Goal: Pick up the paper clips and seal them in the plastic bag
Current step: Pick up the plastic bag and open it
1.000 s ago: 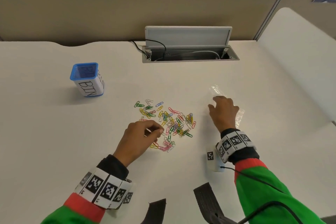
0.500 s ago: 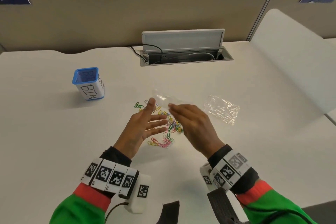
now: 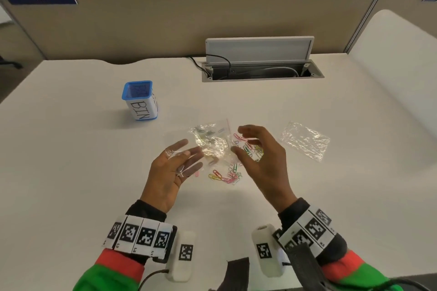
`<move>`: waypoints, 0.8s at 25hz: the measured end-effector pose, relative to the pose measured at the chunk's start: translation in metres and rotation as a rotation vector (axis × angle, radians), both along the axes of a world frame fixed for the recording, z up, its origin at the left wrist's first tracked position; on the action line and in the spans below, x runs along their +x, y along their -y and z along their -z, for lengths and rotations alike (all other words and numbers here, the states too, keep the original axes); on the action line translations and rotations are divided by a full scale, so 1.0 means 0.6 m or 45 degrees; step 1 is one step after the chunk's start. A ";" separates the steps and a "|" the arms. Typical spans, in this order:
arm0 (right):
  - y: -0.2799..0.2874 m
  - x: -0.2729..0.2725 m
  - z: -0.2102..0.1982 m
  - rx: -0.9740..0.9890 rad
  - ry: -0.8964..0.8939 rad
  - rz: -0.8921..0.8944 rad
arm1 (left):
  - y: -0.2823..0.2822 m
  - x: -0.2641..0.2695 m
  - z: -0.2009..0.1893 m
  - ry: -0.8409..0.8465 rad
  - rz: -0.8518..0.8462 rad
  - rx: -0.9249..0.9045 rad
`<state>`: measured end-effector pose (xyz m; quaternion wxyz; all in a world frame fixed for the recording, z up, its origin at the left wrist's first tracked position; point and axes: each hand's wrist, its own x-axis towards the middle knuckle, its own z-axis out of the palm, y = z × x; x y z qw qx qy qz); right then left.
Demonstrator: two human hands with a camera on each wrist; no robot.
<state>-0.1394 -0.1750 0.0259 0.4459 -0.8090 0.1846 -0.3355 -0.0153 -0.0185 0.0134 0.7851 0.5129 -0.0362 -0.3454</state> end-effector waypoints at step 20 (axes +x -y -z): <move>-0.050 0.034 0.006 1.070 -0.268 -0.233 | -0.045 -0.044 -0.014 1.080 -0.269 0.662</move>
